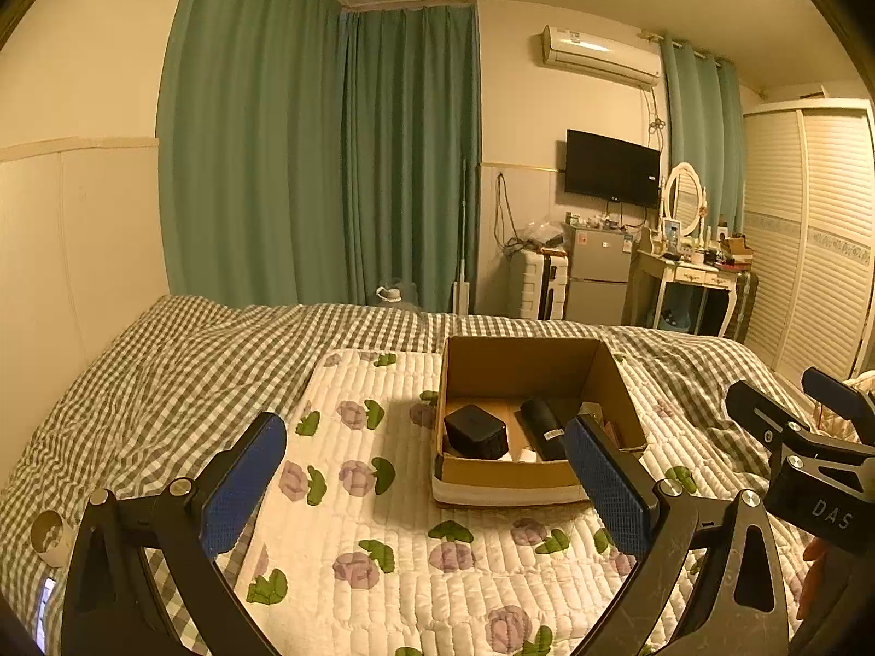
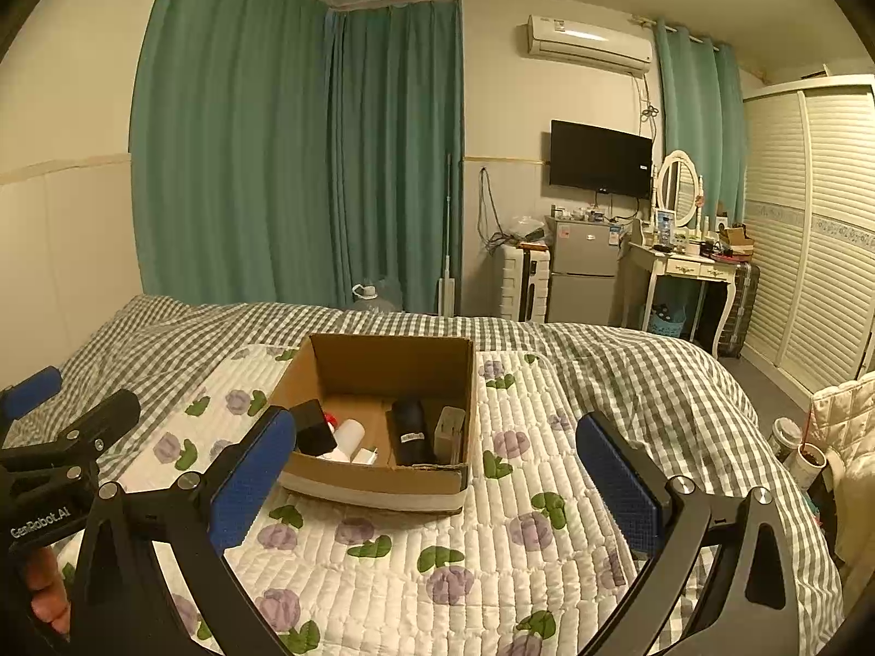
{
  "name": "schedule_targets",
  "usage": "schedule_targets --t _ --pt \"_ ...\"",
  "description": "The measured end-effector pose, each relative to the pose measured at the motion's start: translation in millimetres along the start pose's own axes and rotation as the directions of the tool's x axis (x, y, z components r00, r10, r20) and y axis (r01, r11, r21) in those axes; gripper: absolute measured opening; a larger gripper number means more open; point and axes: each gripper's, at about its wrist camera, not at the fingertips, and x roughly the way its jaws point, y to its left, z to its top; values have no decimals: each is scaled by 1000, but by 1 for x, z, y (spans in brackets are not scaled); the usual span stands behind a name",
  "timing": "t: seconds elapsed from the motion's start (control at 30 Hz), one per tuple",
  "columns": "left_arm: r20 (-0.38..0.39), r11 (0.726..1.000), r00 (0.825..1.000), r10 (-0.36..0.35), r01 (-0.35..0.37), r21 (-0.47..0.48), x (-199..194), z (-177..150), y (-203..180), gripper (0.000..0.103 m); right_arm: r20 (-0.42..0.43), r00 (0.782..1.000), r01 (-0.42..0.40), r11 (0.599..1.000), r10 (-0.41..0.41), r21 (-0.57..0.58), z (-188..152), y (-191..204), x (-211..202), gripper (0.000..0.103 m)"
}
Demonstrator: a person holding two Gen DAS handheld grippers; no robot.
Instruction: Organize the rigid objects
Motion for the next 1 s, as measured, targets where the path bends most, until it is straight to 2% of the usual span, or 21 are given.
schedule_targets --t 0.2,1.0 --pt "-13 1000 1000 -13 13 6 0 1 -3 103 2 1000 6 1000 -6 -7 0 -2 1 103" --pt "-11 1000 1000 9 -9 19 -1 -1 -5 103 -21 1000 22 1000 -22 -11 -3 -2 5 103"
